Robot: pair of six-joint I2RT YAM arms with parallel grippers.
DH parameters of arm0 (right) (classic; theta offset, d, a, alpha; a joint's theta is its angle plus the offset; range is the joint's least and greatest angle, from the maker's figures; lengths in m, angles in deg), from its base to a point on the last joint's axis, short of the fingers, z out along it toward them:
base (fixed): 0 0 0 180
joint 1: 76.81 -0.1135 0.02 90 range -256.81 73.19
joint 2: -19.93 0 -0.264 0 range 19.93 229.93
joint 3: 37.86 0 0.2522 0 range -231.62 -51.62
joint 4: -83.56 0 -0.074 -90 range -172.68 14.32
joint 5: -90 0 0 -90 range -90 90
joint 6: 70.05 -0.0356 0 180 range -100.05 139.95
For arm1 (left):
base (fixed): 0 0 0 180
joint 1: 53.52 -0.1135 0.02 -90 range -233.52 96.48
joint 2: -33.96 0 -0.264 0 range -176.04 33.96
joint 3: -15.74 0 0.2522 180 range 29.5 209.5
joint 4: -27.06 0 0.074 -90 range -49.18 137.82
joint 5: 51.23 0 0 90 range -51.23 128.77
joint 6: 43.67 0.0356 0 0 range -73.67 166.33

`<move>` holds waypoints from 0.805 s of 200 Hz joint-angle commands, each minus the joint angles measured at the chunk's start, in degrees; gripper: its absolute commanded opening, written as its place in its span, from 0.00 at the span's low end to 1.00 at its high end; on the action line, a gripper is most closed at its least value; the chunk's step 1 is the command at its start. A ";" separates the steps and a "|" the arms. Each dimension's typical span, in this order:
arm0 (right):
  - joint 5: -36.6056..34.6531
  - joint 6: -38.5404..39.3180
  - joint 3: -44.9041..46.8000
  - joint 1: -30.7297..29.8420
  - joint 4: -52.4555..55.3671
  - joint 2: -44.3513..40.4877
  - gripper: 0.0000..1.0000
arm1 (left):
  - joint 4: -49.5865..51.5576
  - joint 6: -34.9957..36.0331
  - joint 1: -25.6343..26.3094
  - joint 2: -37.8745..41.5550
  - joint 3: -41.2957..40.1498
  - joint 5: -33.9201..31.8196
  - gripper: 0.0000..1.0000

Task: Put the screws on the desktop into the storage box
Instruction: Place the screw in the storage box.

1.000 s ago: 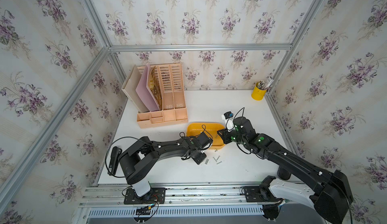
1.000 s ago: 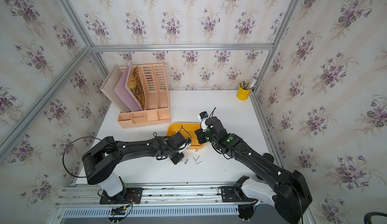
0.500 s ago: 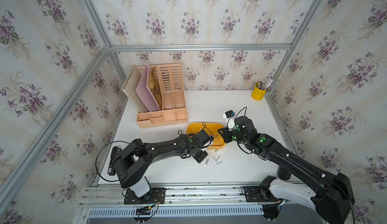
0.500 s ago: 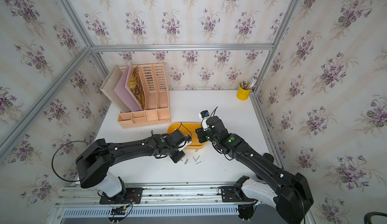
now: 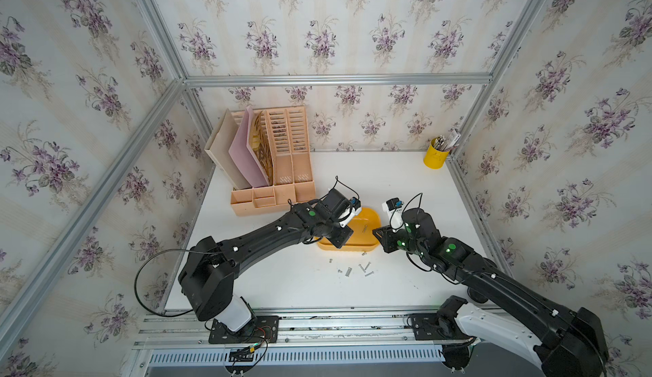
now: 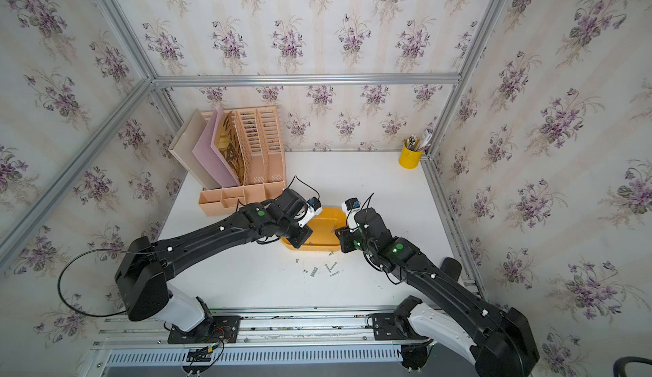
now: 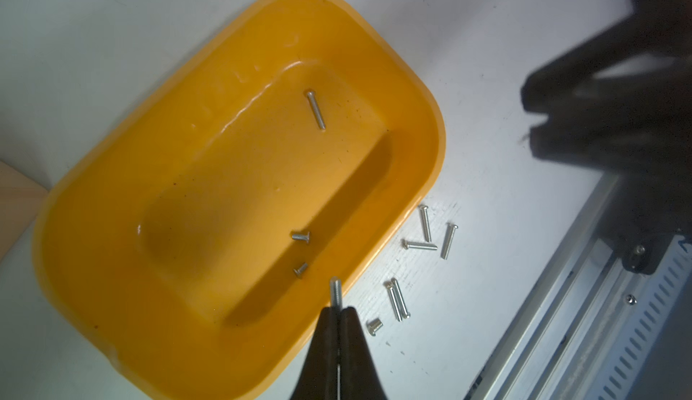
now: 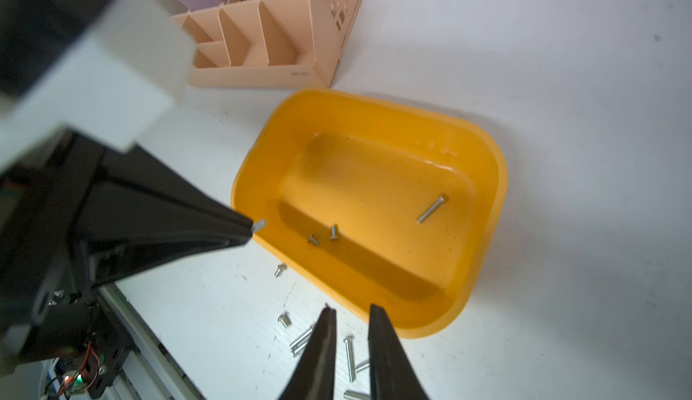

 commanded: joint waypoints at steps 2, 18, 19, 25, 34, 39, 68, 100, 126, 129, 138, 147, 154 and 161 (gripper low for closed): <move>6.97 -2.59 3.08 -0.58 -0.82 -1.70 0.21 | 1.97 2.50 -2.42 -4.17 2.44 2.36 0.01; 6.87 -3.32 4.14 -2.22 -0.36 -1.69 0.21 | 2.37 3.27 -2.99 -7.61 4.30 2.28 0.03; 6.78 -3.38 4.22 -2.32 -0.27 -1.64 0.21 | 2.35 3.32 -3.08 -7.82 4.38 2.23 0.03; 6.47 -3.75 4.44 -3.14 -0.11 -1.40 0.21 | 2.44 3.61 -3.10 -8.82 4.96 1.91 0.03; 6.34 -4.57 4.97 -4.59 -0.48 -1.00 0.21 | 2.70 3.70 -3.08 -10.32 5.73 1.33 0.04; 6.26 -5.18 5.38 -5.49 -1.04 -0.73 0.21 | 2.79 3.85 -3.08 -11.13 6.09 1.09 0.04; 1.67 -7.25 7.42 -11.43 -2.32 2.32 0.21 | 2.53 3.95 -3.08 -13.69 6.54 -0.16 0.12; -2.94 -8.17 8.32 -15.12 -2.26 5.02 0.21 | 1.97 3.89 -3.12 -13.84 5.88 -0.72 0.16; -4.28 -7.98 8.18 -16.02 -3.31 7.46 0.21 | 2.08 4.21 -3.09 -13.68 5.92 -0.55 0.22; -4.42 -7.94 8.10 -16.03 -3.21 7.73 0.21 | 2.04 4.28 -3.07 -13.60 5.93 -0.62 0.22; -4.76 -7.66 7.99 -16.17 -3.18 8.61 0.22 | 2.21 4.30 -3.15 -13.19 5.75 -0.84 0.22; -5.34 -7.33 8.07 -16.42 -3.41 9.27 0.22 | 2.08 4.07 -3.09 -12.31 5.45 -1.05 0.24; -5.71 -7.14 8.29 -16.59 -3.95 9.59 0.22 | 1.93 3.93 -3.09 -11.49 5.12 -1.31 0.26; -6.17 -6.96 8.56 -16.57 -4.46 9.87 0.23 | 1.96 3.65 -3.09 -10.29 4.77 -1.87 0.28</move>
